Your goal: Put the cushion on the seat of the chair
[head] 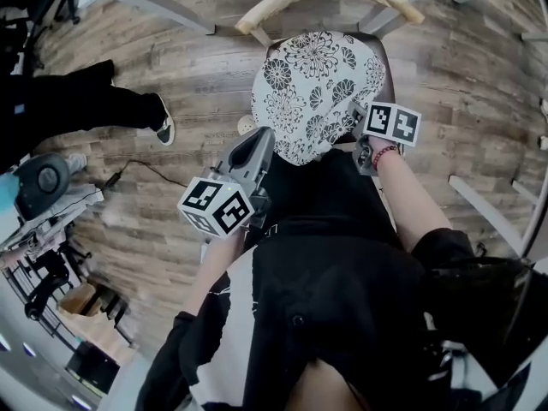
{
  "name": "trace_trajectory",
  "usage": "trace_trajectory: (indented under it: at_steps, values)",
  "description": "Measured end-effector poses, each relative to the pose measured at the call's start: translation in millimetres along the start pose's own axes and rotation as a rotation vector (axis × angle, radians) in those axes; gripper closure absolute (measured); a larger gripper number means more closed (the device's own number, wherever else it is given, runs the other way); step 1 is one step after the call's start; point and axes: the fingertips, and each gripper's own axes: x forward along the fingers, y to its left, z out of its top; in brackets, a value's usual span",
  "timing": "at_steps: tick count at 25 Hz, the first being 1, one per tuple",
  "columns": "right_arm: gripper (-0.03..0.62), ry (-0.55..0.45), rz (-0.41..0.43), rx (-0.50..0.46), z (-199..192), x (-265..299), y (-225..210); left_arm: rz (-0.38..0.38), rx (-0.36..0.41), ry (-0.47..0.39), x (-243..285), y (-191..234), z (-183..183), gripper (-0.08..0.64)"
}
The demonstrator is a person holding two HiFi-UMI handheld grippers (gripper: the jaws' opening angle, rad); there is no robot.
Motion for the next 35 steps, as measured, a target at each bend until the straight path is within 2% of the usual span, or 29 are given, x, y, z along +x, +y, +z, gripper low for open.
trace_trajectory:
  at_steps: [13,21,30,35]
  values:
    - [0.560,0.010,-0.103,0.094,-7.3,23.5,-25.0,-0.049,0.054,0.067,17.0,32.1,34.1,0.545]
    - [0.560,0.005,-0.141,0.055,-5.8,33.1,-31.9,-0.039,0.069,0.079,19.3,48.2,47.4,0.545]
    - [0.560,0.043,-0.200,0.039,-15.2,30.9,-54.7,-0.066,0.079,0.098,25.6,46.7,51.5,0.545]
    - [0.560,0.046,-0.209,0.105,-18.9,34.9,-68.7,-0.054,0.072,0.099,25.8,52.1,51.2,0.545]
